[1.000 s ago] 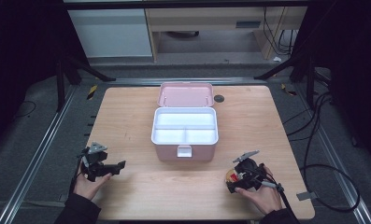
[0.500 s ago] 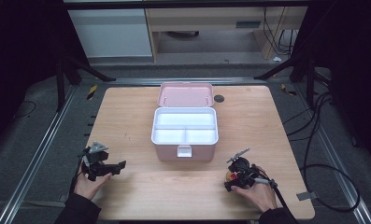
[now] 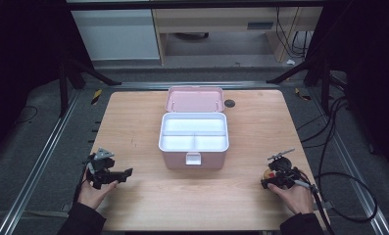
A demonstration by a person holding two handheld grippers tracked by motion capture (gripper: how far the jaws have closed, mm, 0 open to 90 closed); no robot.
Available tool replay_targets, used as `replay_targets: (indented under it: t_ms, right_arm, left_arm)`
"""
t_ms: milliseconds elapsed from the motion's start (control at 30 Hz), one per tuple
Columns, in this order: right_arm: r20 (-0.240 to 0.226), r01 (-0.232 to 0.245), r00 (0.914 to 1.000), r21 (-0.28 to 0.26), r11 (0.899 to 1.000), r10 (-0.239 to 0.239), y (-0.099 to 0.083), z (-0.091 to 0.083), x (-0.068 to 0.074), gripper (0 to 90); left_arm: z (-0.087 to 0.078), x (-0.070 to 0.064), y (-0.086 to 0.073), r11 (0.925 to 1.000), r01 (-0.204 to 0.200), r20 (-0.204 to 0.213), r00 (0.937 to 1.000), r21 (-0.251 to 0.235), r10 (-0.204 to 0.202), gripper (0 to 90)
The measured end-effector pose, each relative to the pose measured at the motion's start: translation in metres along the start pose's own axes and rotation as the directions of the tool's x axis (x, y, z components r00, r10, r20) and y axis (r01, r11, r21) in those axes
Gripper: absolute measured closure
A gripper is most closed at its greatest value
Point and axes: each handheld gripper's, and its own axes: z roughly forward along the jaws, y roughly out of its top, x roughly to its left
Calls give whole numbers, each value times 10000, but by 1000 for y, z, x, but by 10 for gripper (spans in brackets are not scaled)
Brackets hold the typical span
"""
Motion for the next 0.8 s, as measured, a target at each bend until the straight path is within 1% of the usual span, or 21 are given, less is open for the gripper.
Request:
replay_targets:
  t_ms: [133, 233, 300, 367, 400, 433, 467, 533, 567, 600, 633, 667, 700, 733, 767, 800]
  right_arm:
    - [63, 151, 9999, 76, 9999, -151, 0, 3, 0, 204]
    - [-57, 162, 9999, 36, 9999, -162, 0, 5, 0, 200]
    - [-32, 213, 9998, -9, 9998, -213, -1, 7, 0, 180]
    - [89, 271, 9996, -22, 9996, -271, -1, 6, 2, 145]
    - [143, 341, 9993, -207, 9992, -338, 0, 4, 2, 112]
    - [143, 341, 9993, -207, 9992, -338, 0, 4, 2, 112]
    - [138, 313, 9994, -329, 9990, -309, 0, 2, 2, 106]
    - [182, 264, 9995, -887, 9957, -249, 2, -5, 2, 103]
    - [322, 254, 9992, -1156, 9930, -218, 3, -9, 4, 108]
    - [458, 342, 9986, -1884, 9815, -260, 6, -18, 8, 136]
    - [458, 342, 9986, -1884, 9815, -260, 6, -18, 8, 136]
    - [455, 343, 9987, -2152, 9760, -251, 8, -22, 10, 146]
    - [402, 340, 9989, -2482, 9681, -248, 11, -27, 13, 151]
    - [272, 497, 9987, -3083, 9500, -434, 17, -37, 18, 181]
    - [272, 497, 9987, -3083, 9500, -434, 17, -37, 18, 181]
    - [177, 585, 9983, -3360, 9401, -558, 21, -41, 20, 187]
  left_arm:
    - [0, 0, 0, 10000, -12, 24, 10000, -34, 12, 175]
    - [-1, 0, 2, 10000, -11, 67, 10000, -62, 11, 181]
    - [-1, 0, 3, 9999, -25, 86, 10000, -112, 26, 193]
    - [-1, -1, 4, 9999, -3, 161, 9999, -135, 5, 208]
    - [-1, -2, 5, 9999, -41, 164, 9999, -115, 43, 211]
    - [-2, -2, 7, 9999, -94, 170, 9998, -135, 96, 211]
    - [-3, -3, 9, 9997, -114, 210, 9997, -201, 119, 216]
    - [-6, -5, 14, 9994, -191, 292, 9994, -281, 199, 231]
    - [-7, -6, 17, 9991, -173, 333, 9993, -375, 185, 237]
    - [-8, -8, 25, 9986, -208, 421, 9989, -489, 228, 247]
    - [-8, -8, 25, 9986, -208, 421, 9989, -489, 228, 249]
    - [-10, -10, 29, 9979, -257, 493, 9984, -587, 286, 249]
    - [-11, -13, 34, 9971, -358, 534, 9978, -672, 394, 253]
    - [-13, -16, 39, 9960, -540, 560, 9967, -716, 580, 255]
    - [-15, -19, 44, 9935, -746, 483, 9957, -855, 789, 255]
    - [-18, -21, 49, 9907, -918, 422, 9944, -1001, 964, 259]
